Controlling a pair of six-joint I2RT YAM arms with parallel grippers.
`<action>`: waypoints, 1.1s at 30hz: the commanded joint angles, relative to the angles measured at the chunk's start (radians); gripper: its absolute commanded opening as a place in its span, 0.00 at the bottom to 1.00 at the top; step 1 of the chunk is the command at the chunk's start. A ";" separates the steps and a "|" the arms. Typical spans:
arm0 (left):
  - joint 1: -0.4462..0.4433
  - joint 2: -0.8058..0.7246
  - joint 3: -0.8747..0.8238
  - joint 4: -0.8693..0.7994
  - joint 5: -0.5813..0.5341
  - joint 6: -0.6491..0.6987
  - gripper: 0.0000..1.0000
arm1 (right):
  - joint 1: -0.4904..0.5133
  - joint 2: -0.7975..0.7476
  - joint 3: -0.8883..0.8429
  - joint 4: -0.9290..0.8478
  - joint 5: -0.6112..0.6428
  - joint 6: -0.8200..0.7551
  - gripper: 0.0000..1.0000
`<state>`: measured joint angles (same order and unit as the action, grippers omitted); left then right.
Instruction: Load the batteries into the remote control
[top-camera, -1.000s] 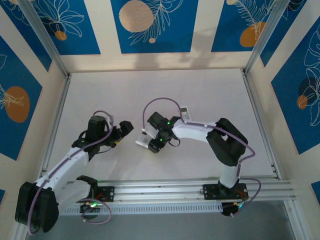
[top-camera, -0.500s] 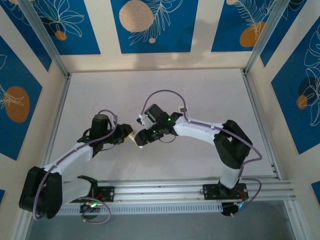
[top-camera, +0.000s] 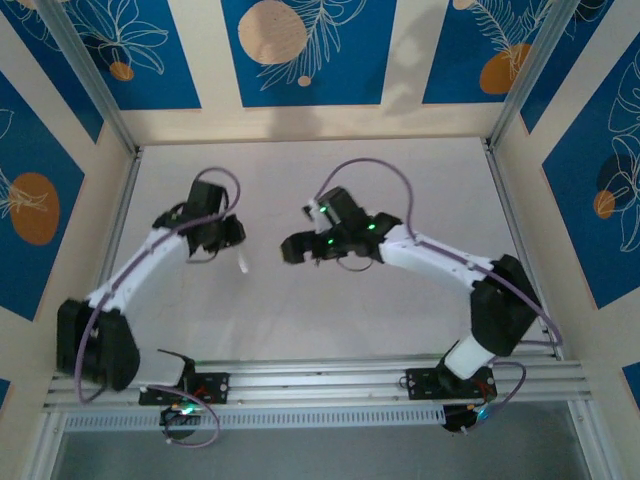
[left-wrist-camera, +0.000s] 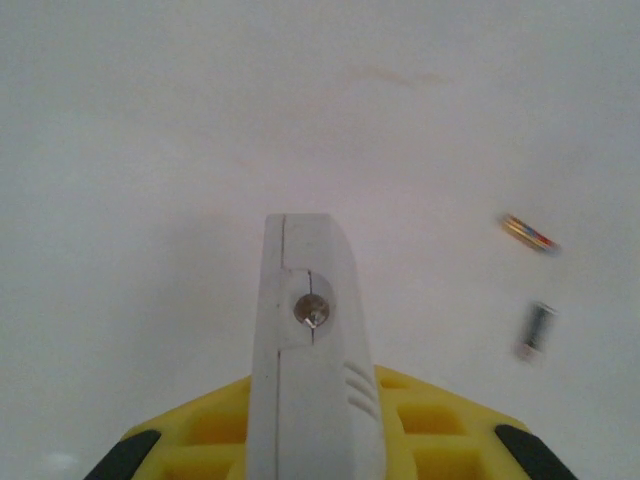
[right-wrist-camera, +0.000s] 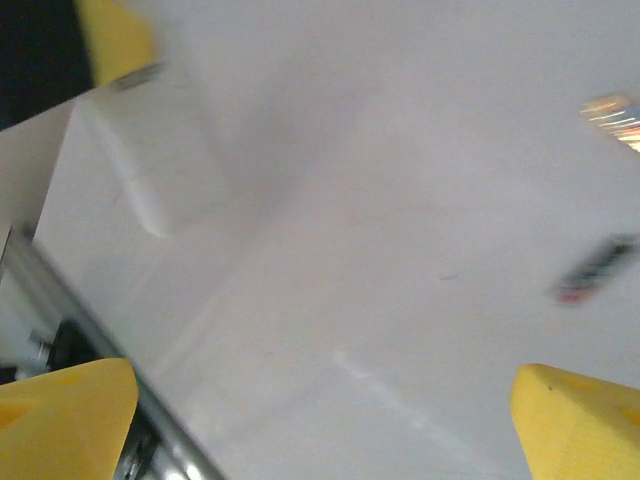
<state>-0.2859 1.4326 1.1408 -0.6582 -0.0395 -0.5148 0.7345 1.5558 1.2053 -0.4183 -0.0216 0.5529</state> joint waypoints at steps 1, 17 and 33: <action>0.024 0.200 0.183 -0.300 -0.369 0.221 0.10 | -0.076 -0.023 -0.024 -0.188 0.171 0.036 0.95; 0.038 0.951 0.927 -0.576 -0.559 0.307 0.29 | -0.306 -0.052 0.003 -0.357 0.218 0.014 0.96; 0.045 0.120 0.350 -0.079 0.323 0.148 0.92 | -0.356 0.224 0.160 -0.295 0.272 -0.299 1.00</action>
<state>-0.2504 1.6920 1.6058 -0.8989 0.0288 -0.2901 0.3874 1.7222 1.3243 -0.7181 0.2352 0.3676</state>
